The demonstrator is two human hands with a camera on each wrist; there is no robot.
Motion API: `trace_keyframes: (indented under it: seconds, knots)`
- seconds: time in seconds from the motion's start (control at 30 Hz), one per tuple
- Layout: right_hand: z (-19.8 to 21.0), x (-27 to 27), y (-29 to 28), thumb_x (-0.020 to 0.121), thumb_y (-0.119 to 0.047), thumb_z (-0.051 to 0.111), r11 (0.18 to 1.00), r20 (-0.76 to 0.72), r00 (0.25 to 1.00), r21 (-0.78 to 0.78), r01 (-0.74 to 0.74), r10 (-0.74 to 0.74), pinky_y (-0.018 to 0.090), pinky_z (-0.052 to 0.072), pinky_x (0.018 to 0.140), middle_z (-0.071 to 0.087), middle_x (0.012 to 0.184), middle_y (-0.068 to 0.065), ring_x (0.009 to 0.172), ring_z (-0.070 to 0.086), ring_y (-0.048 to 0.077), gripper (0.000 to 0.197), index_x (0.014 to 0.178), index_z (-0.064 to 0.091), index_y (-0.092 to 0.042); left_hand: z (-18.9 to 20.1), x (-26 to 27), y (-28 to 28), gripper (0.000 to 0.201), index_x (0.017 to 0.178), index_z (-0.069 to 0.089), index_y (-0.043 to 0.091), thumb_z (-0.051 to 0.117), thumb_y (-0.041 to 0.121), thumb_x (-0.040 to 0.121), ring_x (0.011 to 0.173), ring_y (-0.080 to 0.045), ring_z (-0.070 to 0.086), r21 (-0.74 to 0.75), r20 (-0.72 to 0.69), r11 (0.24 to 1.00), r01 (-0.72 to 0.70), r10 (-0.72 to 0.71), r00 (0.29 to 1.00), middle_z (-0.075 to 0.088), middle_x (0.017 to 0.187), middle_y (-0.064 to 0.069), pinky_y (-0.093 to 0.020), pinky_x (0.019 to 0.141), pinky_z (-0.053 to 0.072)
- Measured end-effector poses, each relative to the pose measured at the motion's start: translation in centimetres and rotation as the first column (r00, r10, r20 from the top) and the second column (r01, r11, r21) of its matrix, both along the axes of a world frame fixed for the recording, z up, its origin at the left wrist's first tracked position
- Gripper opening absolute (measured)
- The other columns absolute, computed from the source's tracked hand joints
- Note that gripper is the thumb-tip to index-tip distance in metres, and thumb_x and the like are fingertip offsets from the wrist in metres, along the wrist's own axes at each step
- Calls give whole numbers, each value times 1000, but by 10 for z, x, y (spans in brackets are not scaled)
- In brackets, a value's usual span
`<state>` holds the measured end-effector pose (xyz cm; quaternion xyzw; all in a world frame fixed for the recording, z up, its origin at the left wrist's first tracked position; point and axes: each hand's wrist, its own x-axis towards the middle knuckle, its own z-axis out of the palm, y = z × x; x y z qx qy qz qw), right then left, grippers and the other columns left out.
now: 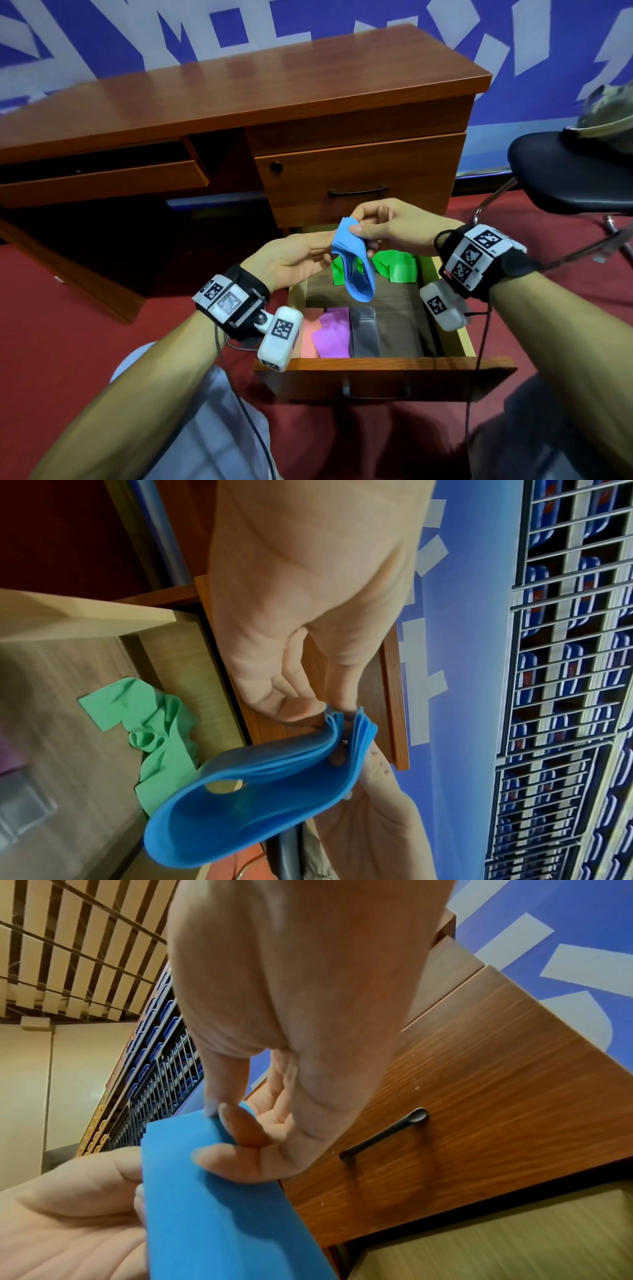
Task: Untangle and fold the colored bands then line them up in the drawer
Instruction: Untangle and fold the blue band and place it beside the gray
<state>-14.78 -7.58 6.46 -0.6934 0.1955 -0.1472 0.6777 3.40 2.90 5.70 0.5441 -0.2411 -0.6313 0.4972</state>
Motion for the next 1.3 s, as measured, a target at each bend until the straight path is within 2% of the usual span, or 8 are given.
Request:
trace_keyframes:
  seconds: [0.37,0.57,0.73,0.83,0.9,0.97,1.17,1.3]
  knots:
    - [-4,2,-2,98,-4,59,1000,-10,1000,-6,16,-16,29,55,64,61,76,16,60,53,19,3,96,61,-2,0,-6,2,14,108,70,7,61,13,100,79,-7,58,-17,-142,992,-124,120,983,72,93,-3,-13,58,49]
    - [-3,2,-1,98,-2,57,1000,17,1000,12,8,-8,25,52,60,57,74,14,56,51,15,4,95,60,-2,3,-7,3,12,102,72,8,61,11,99,66,-6,63,-18,-153,992,-125,121,981,73,86,-3,-14,55,48]
    - [-4,2,-3,99,-4,57,999,21,1000,47,-11,10,27,54,62,58,77,15,58,52,15,5,96,60,-3,2,-4,4,15,108,71,9,63,14,97,79,-7,63,-36,-179,993,-114,106,978,73,93,-2,-15,62,51]
    - [-4,3,-2,99,-3,55,998,16,1000,58,-19,18,27,54,64,60,76,13,58,53,15,5,97,60,-2,2,-5,3,15,97,77,11,63,16,95,86,-9,62,-64,-178,994,-90,77,981,73,94,-3,-16,71,51]
    - [-4,4,-1,100,-3,55,998,9,1000,52,-18,17,27,55,64,60,76,13,58,53,14,5,97,59,-2,2,-4,3,24,87,81,12,61,16,98,88,-10,62,-83,-147,994,-70,58,987,73,93,-3,-22,83,47]
    - [-4,5,0,100,-5,56,1000,-18,1000,19,-10,10,29,55,65,58,75,13,58,54,14,5,98,59,-1,2,-3,4,18,96,76,9,60,18,99,92,-11,62,-102,-82,994,-45,36,996,73,92,-4,-25,90,44]
    - [-9,8,4,99,-12,60,991,-104,993,-125,44,-58,32,55,66,61,64,4,58,57,16,12,98,60,0,2,-5,6,9,93,69,7,74,14,90,78,-12,66,-150,160,988,-44,68,985,74,81,-4,-24,83,51]
    - [-12,9,4,94,-20,69,963,-133,980,-244,111,-146,34,57,65,67,95,7,65,62,15,25,110,58,-5,6,-3,7,7,90,73,2,73,-3,85,62,-10,62,-200,389,979,-29,106,915,70,67,-2,-25,70,49]
